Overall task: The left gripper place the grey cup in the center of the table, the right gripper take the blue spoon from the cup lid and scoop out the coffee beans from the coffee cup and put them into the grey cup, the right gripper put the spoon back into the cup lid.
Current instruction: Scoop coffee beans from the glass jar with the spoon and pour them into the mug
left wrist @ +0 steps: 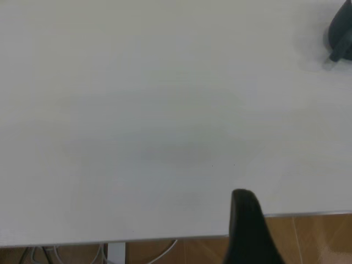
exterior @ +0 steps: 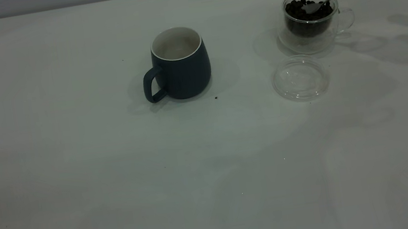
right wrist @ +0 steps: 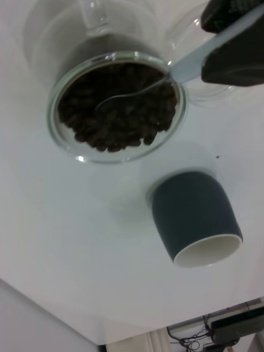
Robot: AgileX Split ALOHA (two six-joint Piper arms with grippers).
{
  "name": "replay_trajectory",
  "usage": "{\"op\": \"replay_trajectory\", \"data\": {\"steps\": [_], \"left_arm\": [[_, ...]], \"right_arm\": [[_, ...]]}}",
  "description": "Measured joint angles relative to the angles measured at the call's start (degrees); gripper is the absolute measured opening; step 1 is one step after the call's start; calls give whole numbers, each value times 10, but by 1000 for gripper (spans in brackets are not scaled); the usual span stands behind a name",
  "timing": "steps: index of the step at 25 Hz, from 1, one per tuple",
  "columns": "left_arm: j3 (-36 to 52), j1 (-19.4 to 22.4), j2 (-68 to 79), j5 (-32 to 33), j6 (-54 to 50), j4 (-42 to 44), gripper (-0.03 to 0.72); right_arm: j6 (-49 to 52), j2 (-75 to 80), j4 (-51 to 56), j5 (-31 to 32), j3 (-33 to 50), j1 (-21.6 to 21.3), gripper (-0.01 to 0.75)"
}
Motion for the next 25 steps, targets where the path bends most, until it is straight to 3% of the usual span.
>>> {"op": "replay_trajectory", "data": {"steps": [10,25], "left_arm": [[0,0,0,0,0,0,514],[0,0,0,0,1,0,514]], "right_arm": [[-51,37,78,27,0,0,112],[-55,37,78,61,0,-21,112]]}}
